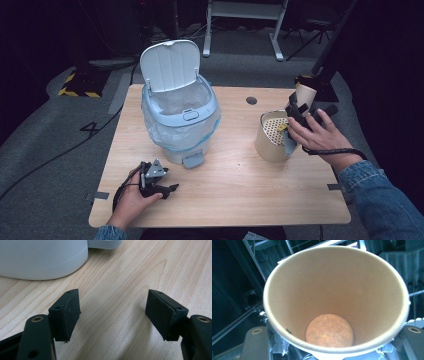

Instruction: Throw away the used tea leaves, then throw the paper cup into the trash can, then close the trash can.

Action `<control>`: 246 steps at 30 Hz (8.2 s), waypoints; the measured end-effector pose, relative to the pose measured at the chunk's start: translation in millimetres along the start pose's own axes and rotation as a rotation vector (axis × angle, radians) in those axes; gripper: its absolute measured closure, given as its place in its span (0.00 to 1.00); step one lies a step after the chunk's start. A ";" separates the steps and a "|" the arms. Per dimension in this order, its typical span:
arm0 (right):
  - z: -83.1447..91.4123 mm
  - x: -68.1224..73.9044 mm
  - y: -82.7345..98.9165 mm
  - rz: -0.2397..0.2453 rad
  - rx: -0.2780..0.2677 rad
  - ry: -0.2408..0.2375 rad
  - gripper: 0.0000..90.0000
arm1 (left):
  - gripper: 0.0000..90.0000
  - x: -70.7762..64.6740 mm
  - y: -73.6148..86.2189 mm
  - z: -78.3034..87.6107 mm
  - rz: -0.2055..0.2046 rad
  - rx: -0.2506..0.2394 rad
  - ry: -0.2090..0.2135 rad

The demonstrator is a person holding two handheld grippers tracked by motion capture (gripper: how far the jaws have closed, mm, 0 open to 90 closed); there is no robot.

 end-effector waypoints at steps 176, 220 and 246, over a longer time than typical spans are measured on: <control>34.1 -97.5 96.5 -2.145 -1.145 -0.687 0.38 | 0.47 10.6 4.1 24.0 0.084 -0.044 0.000; 103.3 85.7 -88.2 -2.210 -1.004 -0.941 0.35 | 0.47 24.0 -64.9 110.4 0.063 -0.247 0.032; 111.9 110.9 -146.9 -2.174 -0.925 -1.001 0.31 | 0.53 62.2 -165.0 185.9 -0.028 -0.385 0.053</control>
Point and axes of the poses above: each handheld gripper's, and its own axes: z roughly backward along the jaws, y roughly out of its underside, x roughly to its left, the point moved 6 cm from there along -z, roughly forward along the jaws, and after that the axes turned 3 degrees about -x, right-handed, at the moved point
